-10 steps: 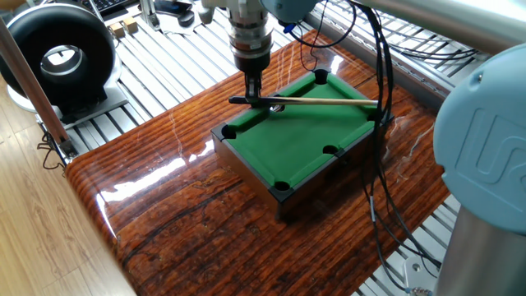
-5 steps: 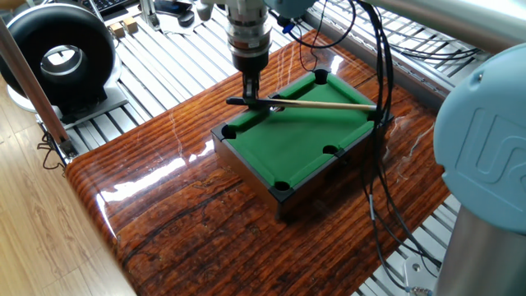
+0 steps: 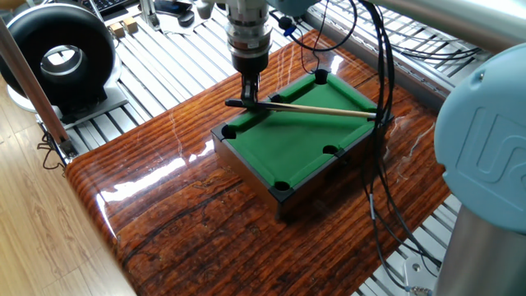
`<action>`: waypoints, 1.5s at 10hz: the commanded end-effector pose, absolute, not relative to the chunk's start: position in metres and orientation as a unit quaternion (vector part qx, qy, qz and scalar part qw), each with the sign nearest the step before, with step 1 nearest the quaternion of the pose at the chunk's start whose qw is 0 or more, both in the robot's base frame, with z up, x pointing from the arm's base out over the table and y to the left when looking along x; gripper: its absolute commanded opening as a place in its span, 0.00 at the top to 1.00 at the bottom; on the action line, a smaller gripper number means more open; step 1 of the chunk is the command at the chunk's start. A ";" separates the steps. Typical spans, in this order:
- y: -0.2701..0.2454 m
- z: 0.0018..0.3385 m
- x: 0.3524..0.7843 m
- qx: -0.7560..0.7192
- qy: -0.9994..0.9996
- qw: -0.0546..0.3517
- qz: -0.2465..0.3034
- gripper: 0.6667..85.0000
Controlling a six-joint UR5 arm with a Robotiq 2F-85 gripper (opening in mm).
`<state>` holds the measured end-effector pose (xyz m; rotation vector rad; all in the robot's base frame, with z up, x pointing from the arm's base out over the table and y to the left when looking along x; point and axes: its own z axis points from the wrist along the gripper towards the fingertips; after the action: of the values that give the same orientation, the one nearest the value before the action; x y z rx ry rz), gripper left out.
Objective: Hit the pool ball
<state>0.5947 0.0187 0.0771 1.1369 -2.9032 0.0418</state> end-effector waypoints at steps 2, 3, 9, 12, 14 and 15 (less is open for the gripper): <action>0.021 0.078 0.593 0.373 -0.928 0.013 0.006 0.50; 0.020 0.078 0.592 0.374 -0.927 0.014 0.007 0.49; 0.019 0.080 0.592 0.387 -0.922 0.022 0.009 0.37; 0.029 0.092 0.592 0.390 -0.920 0.032 -0.001 0.34; 0.036 0.100 0.596 0.391 -0.919 0.035 -0.004 0.34; 0.044 0.103 0.601 0.390 -0.920 0.028 -0.012 0.35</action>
<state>0.5950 0.0299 0.0935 1.2056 -2.8313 0.0091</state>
